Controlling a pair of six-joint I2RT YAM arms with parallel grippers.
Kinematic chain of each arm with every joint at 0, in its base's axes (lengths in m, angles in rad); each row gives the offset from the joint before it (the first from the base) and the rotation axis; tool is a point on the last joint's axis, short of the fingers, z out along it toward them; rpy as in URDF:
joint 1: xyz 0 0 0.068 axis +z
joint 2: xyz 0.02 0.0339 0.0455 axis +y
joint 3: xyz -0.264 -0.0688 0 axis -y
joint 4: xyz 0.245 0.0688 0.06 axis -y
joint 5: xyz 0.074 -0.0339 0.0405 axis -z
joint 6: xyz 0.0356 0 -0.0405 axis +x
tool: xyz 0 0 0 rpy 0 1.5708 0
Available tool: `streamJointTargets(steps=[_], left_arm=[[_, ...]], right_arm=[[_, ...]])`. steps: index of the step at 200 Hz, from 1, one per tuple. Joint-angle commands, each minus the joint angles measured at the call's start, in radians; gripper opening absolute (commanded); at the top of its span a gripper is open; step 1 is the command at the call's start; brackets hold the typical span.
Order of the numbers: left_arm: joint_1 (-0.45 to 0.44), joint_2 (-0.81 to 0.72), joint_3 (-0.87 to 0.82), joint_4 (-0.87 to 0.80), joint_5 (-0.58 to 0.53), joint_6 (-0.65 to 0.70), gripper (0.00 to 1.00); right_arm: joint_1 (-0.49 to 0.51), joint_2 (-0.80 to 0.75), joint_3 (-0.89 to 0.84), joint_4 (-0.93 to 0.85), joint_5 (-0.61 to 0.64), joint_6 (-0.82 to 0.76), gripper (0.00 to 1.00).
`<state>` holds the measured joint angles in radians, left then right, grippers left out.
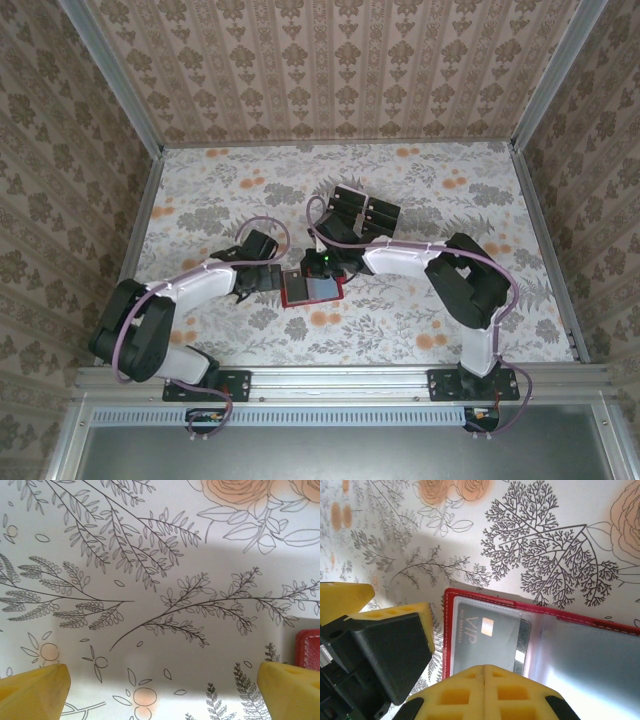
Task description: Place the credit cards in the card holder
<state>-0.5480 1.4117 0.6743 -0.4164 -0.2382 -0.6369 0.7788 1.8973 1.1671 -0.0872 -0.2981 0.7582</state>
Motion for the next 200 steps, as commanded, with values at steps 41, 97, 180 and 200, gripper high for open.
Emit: streamJointTargets(steps=[41, 97, 180, 200], left_arm=[[0.013, 0.023, -0.03, -0.013, -0.016, -0.04, 1.0], [0.013, 0.06, -0.022, 0.013, 0.01, -0.02, 1.0], [0.012, 0.135, -0.001, 0.055, 0.036, 0.003, 1.0], [0.012, 0.154, 0.007, 0.07, 0.042, 0.011, 1.0]], right_arm=[[-0.003, 0.001, -0.056, -0.008, 0.02, -0.002, 0.05], [0.016, 0.043, -0.035, 0.004, 0.005, 0.004, 0.05], [0.051, 0.095, 0.024, 0.008, -0.013, 0.022, 0.05], [0.056, 0.097, 0.031, 0.015, -0.022, 0.032, 0.05]])
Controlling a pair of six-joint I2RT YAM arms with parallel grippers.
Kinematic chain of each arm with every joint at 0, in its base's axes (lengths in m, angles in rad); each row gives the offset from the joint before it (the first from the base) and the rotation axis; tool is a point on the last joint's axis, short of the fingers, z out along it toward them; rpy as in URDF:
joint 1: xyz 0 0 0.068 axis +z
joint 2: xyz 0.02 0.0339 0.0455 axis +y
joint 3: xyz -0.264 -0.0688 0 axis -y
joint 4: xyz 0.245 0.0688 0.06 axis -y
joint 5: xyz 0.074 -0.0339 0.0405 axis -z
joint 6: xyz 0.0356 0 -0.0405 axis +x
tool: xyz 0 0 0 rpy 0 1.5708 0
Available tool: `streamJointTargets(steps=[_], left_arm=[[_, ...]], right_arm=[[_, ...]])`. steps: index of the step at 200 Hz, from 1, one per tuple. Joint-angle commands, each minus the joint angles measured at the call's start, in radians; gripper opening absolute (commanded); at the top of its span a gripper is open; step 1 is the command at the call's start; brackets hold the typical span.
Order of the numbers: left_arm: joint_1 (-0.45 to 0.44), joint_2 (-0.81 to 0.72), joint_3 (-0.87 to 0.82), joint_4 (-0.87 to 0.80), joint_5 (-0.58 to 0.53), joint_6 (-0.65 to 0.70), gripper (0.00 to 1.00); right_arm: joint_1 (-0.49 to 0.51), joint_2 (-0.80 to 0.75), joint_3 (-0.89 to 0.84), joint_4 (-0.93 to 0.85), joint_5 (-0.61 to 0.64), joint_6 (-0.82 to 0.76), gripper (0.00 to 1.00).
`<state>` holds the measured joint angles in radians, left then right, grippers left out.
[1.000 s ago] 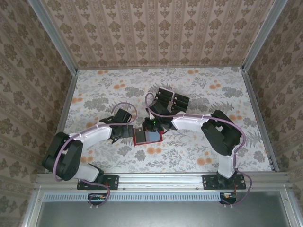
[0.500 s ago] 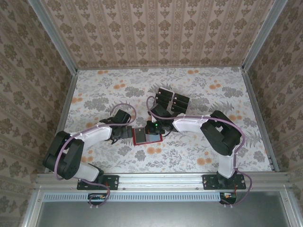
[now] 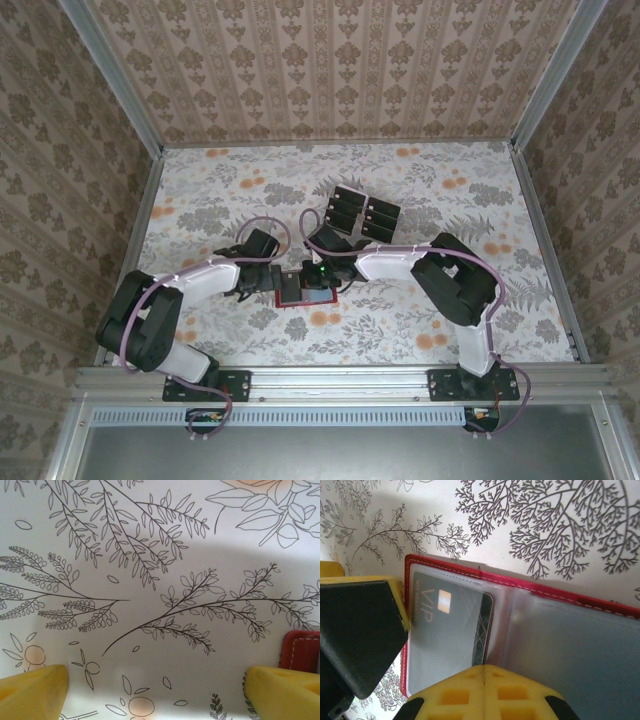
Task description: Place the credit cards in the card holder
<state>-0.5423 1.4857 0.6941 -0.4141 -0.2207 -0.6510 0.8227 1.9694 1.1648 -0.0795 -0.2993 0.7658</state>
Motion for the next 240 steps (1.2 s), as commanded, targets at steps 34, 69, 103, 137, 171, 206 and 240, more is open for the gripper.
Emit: streamJointTargets(steps=[34, 69, 103, 137, 171, 206, 240], left_arm=[[0.007, 0.101, 0.011, 0.065, 0.025, 0.04, 1.0], [0.01, 0.045, 0.019, 0.024, 0.009, 0.051, 1.0], [0.017, -0.063, 0.01, -0.039, -0.013, 0.05, 1.0], [0.022, -0.209, -0.015, -0.097, -0.024, 0.038, 1.0], [0.024, -0.373, -0.062, -0.118, -0.005, 0.005, 1.0], [0.024, -0.501, -0.131, -0.067, 0.069, -0.035, 1.0], [0.022, -0.519, -0.169, -0.009, 0.135, -0.085, 1.0]], right_arm=[[0.011, -0.012, 0.028, -0.013, 0.003, 0.017, 0.04], [-0.004, -0.129, -0.008, -0.055, 0.049, -0.007, 0.08], [-0.014, -0.224, -0.034, -0.149, 0.116, -0.062, 0.27], [-0.017, -0.235, -0.018, -0.247, 0.159, -0.142, 0.44], [-0.02, -0.208, 0.03, -0.305, 0.169, -0.213, 0.48], [-0.02, -0.157, 0.071, -0.329, 0.162, -0.247, 0.48], [-0.019, -0.126, 0.099, -0.349, 0.166, -0.269, 0.49]])
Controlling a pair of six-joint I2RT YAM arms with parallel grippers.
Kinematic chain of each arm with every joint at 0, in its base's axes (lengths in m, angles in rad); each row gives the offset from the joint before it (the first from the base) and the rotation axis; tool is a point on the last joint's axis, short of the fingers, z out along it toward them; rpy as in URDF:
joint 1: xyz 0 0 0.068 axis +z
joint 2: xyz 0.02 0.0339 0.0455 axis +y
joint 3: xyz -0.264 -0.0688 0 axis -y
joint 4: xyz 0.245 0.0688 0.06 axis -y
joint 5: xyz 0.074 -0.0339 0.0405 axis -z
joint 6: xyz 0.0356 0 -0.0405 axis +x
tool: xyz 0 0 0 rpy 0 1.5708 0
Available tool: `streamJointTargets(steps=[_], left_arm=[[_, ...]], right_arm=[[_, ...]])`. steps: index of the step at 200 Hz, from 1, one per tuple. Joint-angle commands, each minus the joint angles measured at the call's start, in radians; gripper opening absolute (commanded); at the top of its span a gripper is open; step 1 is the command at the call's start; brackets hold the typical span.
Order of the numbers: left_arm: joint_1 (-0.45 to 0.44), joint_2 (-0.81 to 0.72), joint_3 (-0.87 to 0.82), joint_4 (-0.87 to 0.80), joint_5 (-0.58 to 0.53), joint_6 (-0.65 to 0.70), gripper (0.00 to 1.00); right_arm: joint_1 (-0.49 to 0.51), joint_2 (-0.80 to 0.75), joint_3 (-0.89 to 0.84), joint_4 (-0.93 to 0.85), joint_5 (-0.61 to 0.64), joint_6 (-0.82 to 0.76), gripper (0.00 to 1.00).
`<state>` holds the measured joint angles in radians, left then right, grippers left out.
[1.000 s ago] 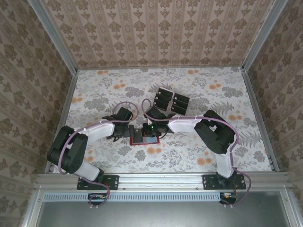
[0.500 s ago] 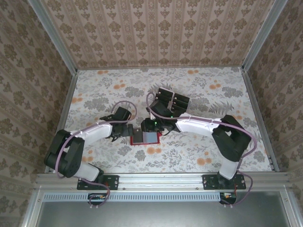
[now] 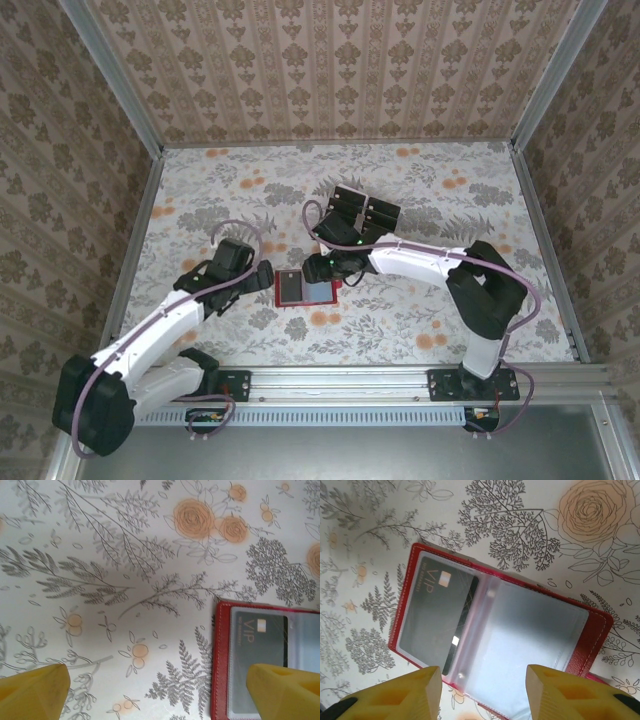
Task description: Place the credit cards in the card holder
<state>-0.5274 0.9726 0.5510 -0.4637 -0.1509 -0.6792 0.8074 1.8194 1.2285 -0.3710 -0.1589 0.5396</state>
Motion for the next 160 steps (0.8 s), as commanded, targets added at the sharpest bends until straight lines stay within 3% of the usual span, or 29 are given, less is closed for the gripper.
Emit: streamJointTargets(steps=[1, 160], left_arm=[[0.007, -0.005, -0.025, 0.042, 0.066, -0.057, 1.0], [-0.093, 0.025, -0.057, 0.083, 0.041, -0.07, 1.0]], right_arm=[[-0.004, 0.025, 0.036, -0.058, 0.026, -0.044, 0.49], [-0.014, 0.172, 0.069, -0.021, -0.032, -0.006, 0.52]])
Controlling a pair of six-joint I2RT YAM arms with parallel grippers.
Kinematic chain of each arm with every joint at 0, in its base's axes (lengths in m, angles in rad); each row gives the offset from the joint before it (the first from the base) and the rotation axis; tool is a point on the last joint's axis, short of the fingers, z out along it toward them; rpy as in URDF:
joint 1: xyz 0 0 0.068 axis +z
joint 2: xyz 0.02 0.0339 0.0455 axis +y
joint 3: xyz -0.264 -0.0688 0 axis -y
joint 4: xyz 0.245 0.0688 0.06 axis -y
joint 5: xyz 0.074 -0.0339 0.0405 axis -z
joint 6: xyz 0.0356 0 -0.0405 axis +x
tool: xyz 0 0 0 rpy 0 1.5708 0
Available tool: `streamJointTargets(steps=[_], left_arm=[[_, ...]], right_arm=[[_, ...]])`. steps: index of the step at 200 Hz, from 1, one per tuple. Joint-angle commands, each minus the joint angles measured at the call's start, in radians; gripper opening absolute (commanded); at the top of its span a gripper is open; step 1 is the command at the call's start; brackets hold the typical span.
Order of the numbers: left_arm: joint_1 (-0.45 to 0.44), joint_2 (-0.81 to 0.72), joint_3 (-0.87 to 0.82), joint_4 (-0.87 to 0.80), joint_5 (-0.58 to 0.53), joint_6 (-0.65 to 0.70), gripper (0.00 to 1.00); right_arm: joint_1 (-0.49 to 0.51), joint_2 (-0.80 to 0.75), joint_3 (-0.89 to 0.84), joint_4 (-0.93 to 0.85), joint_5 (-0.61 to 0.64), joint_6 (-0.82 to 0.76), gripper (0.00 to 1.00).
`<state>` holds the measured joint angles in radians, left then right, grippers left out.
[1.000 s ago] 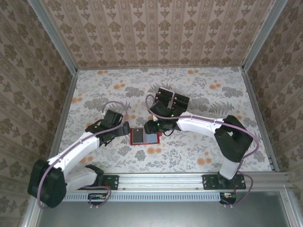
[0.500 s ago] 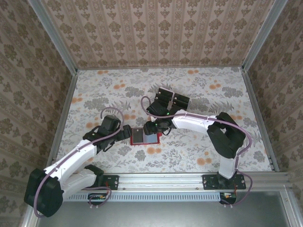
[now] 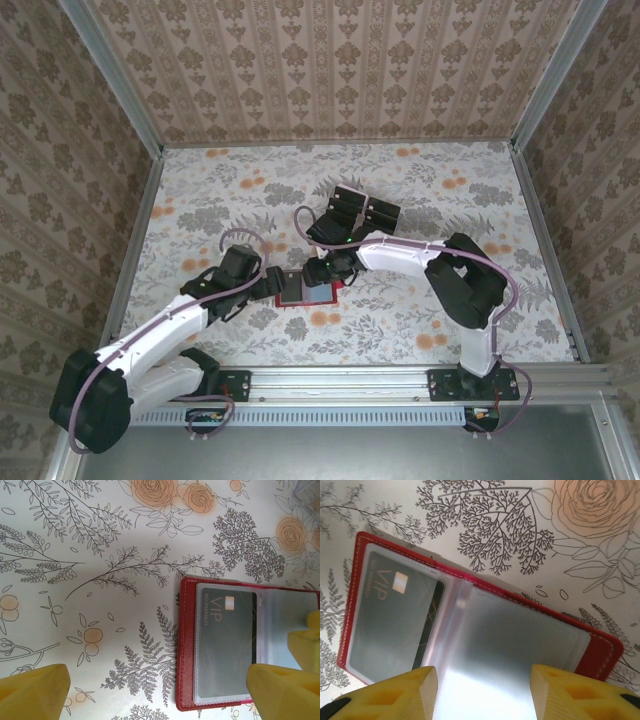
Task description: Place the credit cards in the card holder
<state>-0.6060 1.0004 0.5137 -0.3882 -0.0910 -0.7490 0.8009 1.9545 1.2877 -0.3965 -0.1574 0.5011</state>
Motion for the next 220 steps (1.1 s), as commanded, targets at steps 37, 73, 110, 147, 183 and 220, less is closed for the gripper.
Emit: streamJointTargets(steps=[37, 73, 110, 147, 183, 220], left_arm=[[-0.051, -0.005, -0.027, 0.025, -0.038, 0.029, 1.0], [-0.11, -0.001, -0.043, 0.06, -0.066, 0.052, 1.0], [-0.174, 0.025, -0.044, 0.084, -0.104, 0.077, 1.0], [-0.217, 0.09, -0.022, 0.12, -0.134, 0.106, 1.0], [-0.242, 0.181, 0.014, 0.161, -0.151, 0.14, 1.0], [-0.252, 0.25, 0.049, 0.194, -0.156, 0.169, 1.0]], right_arm=[[-0.017, 0.038, -0.05, 0.11, -0.11, 0.134, 0.53], [-0.03, 0.032, -0.11, 0.236, -0.181, 0.262, 0.53], [-0.038, 0.026, -0.144, 0.309, -0.202, 0.349, 0.53], [-0.042, 0.017, -0.166, 0.334, -0.196, 0.384, 0.53], [-0.045, 0.015, -0.178, 0.342, -0.192, 0.396, 0.53], [-0.046, 0.01, -0.188, 0.35, -0.193, 0.402, 0.53]])
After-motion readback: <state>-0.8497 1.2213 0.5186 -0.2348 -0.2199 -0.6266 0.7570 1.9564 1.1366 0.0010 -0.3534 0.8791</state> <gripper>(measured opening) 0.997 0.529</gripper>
